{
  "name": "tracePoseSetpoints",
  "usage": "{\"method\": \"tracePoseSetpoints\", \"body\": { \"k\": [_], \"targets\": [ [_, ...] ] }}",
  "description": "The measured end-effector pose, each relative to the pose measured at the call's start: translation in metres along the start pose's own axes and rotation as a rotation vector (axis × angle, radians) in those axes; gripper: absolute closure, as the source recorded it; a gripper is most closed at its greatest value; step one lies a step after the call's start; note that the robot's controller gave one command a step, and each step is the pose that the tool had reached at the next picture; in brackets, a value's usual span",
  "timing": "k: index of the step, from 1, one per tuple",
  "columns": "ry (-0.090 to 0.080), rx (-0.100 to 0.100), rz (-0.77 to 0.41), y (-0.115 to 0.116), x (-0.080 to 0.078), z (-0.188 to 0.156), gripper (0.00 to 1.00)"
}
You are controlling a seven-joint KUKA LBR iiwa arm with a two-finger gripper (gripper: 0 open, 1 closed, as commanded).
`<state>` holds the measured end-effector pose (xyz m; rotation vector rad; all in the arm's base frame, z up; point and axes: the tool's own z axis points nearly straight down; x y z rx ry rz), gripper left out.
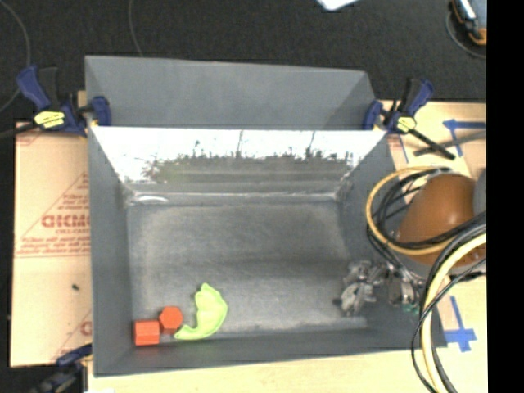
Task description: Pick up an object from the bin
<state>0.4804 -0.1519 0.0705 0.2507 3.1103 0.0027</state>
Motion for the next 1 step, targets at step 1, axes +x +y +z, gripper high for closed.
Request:
{"method": "tracePoseSetpoints", "body": {
  "k": [1],
  "targets": [
    [0.000,0.000,0.000,0.0001,0.0000,0.0000,1.00]
  ]
}}
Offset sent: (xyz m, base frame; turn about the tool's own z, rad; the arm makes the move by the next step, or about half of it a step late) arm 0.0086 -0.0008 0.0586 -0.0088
